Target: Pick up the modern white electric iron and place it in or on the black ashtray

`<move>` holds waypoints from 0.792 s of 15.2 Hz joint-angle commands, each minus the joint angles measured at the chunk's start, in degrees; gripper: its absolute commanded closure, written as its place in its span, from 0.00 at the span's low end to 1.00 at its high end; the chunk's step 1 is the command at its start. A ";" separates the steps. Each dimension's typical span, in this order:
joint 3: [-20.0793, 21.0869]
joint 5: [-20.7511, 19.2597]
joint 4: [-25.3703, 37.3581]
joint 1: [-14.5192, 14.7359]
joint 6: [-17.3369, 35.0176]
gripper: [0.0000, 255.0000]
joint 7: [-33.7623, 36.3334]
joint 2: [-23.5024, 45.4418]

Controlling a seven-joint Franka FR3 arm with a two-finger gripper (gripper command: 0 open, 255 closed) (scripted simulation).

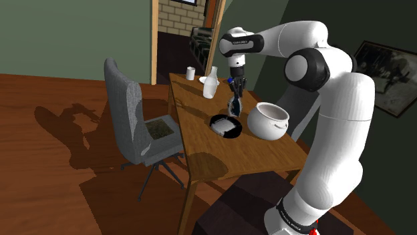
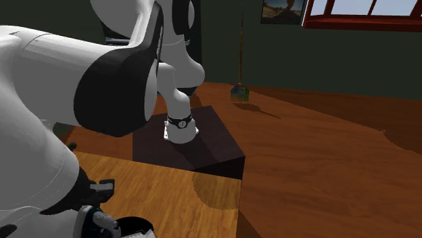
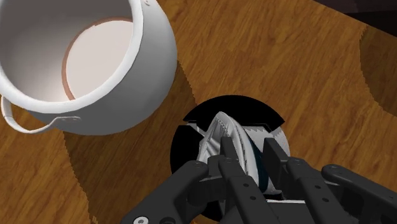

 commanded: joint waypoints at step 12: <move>0.15 0.23 -5.93 -0.18 7.61 1.00 1.09 1.72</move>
